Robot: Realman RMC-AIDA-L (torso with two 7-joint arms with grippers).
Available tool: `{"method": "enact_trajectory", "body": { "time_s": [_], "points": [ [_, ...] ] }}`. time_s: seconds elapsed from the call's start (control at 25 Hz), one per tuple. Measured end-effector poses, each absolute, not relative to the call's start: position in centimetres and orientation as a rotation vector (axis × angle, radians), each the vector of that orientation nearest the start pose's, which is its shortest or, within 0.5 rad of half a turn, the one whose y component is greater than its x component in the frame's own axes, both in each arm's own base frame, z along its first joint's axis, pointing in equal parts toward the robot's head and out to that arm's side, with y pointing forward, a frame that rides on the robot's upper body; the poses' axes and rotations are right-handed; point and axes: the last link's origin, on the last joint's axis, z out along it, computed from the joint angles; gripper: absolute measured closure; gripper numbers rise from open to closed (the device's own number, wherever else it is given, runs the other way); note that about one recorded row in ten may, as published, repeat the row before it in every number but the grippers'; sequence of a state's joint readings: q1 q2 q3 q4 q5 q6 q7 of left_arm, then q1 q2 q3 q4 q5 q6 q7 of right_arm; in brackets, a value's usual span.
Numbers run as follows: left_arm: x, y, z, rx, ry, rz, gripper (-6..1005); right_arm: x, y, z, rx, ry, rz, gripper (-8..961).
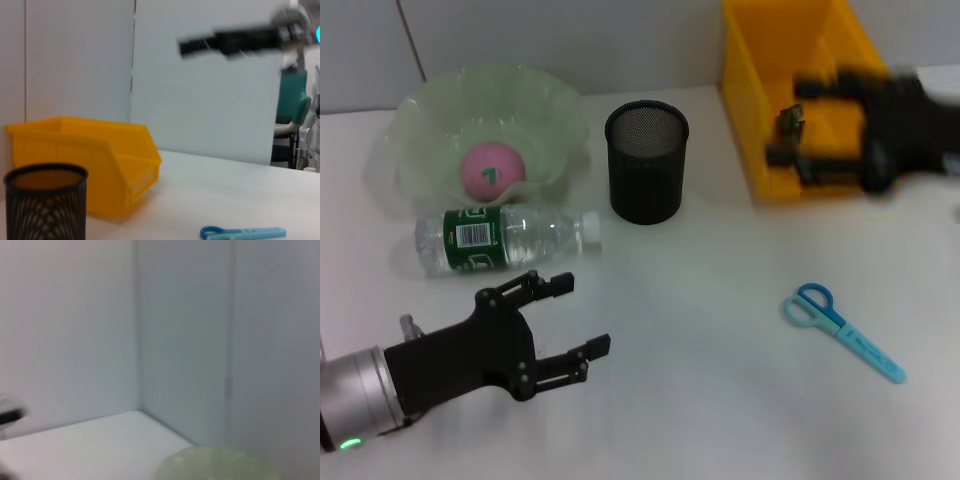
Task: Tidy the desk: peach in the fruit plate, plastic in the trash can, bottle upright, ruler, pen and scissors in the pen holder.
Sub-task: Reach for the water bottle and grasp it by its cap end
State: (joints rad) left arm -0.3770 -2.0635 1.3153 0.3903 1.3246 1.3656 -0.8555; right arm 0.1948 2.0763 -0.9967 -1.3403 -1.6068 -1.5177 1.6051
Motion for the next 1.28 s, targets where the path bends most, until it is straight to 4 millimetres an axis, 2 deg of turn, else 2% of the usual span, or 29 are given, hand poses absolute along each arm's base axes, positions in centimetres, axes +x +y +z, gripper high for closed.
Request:
{"method": "enact_trajectory", "body": {
  "time_s": [0.04,0.12,0.16,0.2,0.32,0.36,0.4,0.44,0.48,0.6,0.68,0.76,0.8,0.84,1.0,1.28],
  "points": [
    [-27.3,27.3,-6.0,-2.667,-0.308,-0.874,211,22.8,29.1,8.1,-2.553,0.303,0.801,144],
    [-27.0,27.7,-5.5,-2.656,-0.261,-0.866,211,25.6,27.4,7.1,-2.566,0.296,0.882,143],
    [-27.0,27.7,-5.5,-2.656,-0.261,-0.866,211,27.9,25.9,6.0,-2.583,0.301,0.930,143],
    [-26.3,28.7,-4.7,-2.637,-0.185,-0.851,212,27.9,25.9,6.0,-2.583,0.301,0.930,143],
    [-25.2,30.5,-4.2,-2.623,-0.104,-0.795,212,30.3,24.1,4.8,-2.611,0.317,0.930,143],
    [-25.2,30.5,-4.2,-2.623,-0.104,-0.795,212,31.2,23.4,4.3,-2.632,0.333,0.912,143],
    [-23.6,32.8,-4.7,-2.656,-0.043,-0.683,213,31.5,23.1,4.0,-2.647,0.341,0.899,143],
    [-23.6,32.8,-4.7,-2.656,-0.043,-0.683,213,31.7,22.9,3.8,-2.661,0.350,0.887,143],
    [-22.9,33.8,-5.0,-2.675,-0.021,-0.635,213,31.8,22.8,3.7,-2.669,0.359,0.876,143],
    [-22.9,33.8,-5.0,-2.675,-0.021,-0.635,214,32.1,22.5,3.5,-2.670,0.377,0.868,143],
    [-21.2,35.3,-5.7,-2.718,0.034,-0.559,214,32.2,22.4,3.5,-2.665,0.382,0.871,143],
    [-20.8,35.7,-5.9,-2.730,0.053,-0.526,215,32.2,22.4,3.5,-2.664,0.383,0.872,143],
    [-20.4,36.5,-6.4,-2.731,0.086,-0.427,215,32.2,22.5,3.5,-2.665,0.383,0.873,144],
    [-20.4,36.5,-6.4,-2.731,0.086,-0.427,215,32.2,22.5,3.5,-2.665,0.383,0.873,144],
    [-19.6,37.7,-8.4,-2.725,0.130,-0.215,216,32.1,22.7,3.4,-2.666,0.385,0.871,144],
    [-19.0,38.4,-9.4,-2.693,0.157,-0.069,217,31.9,23.1,3.4,-2.682,0.383,0.868,144]
  ]
}}
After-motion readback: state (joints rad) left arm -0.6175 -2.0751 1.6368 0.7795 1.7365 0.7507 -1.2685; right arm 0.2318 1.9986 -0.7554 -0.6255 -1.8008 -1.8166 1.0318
